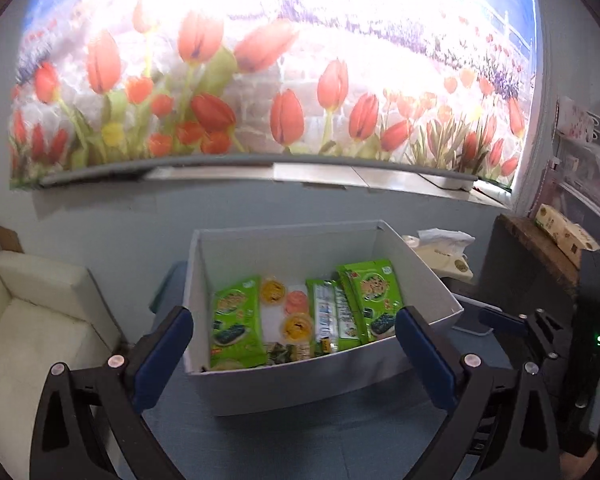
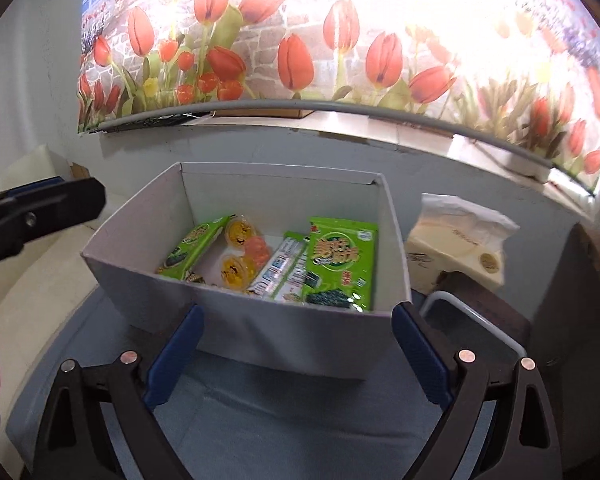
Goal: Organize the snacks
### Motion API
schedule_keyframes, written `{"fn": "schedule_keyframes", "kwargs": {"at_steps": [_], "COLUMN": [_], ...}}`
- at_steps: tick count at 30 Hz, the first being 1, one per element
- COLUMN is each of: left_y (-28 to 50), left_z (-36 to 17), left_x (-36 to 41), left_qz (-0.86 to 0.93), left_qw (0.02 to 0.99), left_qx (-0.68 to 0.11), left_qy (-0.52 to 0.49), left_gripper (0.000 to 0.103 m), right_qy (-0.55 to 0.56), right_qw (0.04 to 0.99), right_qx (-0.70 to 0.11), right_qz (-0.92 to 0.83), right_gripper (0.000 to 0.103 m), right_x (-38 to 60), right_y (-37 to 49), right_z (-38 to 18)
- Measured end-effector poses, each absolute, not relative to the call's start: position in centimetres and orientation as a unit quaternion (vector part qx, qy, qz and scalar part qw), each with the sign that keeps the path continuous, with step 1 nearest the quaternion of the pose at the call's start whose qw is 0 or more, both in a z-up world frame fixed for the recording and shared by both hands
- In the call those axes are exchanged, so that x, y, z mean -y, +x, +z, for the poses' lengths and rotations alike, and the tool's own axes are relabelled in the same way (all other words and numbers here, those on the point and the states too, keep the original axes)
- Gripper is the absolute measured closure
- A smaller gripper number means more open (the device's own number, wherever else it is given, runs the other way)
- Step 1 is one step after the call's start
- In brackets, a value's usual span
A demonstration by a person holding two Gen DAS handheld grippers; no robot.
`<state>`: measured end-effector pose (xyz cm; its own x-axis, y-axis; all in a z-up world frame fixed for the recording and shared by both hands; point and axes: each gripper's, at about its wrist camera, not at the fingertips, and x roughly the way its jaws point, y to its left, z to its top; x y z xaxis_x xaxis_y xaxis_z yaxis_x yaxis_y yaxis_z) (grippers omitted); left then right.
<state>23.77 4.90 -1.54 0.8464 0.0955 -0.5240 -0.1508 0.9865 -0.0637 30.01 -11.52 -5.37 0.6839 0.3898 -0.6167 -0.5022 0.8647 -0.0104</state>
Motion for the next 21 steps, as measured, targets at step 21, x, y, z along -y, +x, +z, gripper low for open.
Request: {"fn": "schedule_keyframes", "kwargs": {"at_steps": [21], "left_y": [6.0], "left_z": [1.6], "left_x": [0.1], "left_qz": [0.073], "left_qw": [0.96], "left_qx": [-0.263], "left_qy": [-0.058], "left_gripper": [0.0], "right_qy": [0.006], "right_qw": [0.927], "right_qx": [-0.272], "right_qz": [0.257], "right_gripper": [0.005], "right_x": [20.5], "right_y": [12.7], "right_z": [0.6]}}
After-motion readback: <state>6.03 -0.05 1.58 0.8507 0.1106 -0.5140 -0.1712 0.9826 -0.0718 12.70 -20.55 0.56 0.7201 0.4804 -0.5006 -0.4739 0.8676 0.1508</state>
